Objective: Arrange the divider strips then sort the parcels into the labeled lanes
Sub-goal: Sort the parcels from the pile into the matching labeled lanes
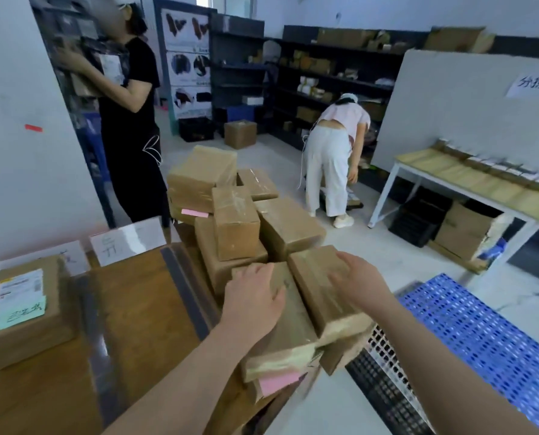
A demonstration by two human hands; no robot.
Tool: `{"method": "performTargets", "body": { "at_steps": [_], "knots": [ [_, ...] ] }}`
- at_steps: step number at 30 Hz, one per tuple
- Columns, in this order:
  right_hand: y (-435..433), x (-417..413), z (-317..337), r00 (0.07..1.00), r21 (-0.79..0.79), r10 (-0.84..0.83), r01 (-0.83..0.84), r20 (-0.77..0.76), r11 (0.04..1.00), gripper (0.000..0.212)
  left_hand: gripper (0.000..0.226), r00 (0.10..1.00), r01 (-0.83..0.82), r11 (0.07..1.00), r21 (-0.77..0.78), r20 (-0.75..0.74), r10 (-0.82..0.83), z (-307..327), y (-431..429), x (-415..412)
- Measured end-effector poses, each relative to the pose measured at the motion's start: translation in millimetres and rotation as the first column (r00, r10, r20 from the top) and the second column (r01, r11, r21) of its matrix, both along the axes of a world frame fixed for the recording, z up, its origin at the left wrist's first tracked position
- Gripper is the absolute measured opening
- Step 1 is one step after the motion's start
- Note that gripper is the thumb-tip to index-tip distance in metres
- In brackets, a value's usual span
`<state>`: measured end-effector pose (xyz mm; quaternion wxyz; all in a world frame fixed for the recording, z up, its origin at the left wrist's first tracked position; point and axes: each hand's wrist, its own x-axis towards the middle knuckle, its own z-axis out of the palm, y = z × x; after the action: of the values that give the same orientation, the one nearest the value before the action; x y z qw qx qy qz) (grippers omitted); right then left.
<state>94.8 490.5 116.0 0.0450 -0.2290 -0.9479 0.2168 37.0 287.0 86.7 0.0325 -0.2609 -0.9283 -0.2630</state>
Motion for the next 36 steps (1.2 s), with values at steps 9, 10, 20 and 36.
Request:
{"method": "performTargets", "body": {
  "at_steps": [9,10,20,36],
  "knots": [
    [89.9,3.7,-60.0,0.993,-0.456,-0.025,0.074,0.113,0.887,0.04,0.061,0.911,-0.156,0.986,0.066,0.395,0.118,-25.7,97.3,18.7],
    [91.8,6.5,-62.5,0.994,-0.538,-0.051,0.093,0.092,0.838,0.04,0.063,0.897,-0.185,0.98,0.078,0.42,0.136,-26.2,101.6,21.0],
    [111.6,21.1,-60.2,0.99,-0.914,-0.087,-0.068,-0.112,0.4,0.027,0.071,0.856,-0.349,0.859,0.375,0.5,0.129,-5.0,118.3,32.9],
    [118.6,23.4,-15.6,0.952,-0.933,-0.043,-0.287,-0.303,0.218,0.062,0.066,0.572,-0.572,0.447,0.688,0.725,-0.384,17.1,121.7,46.0]
  ]
}}
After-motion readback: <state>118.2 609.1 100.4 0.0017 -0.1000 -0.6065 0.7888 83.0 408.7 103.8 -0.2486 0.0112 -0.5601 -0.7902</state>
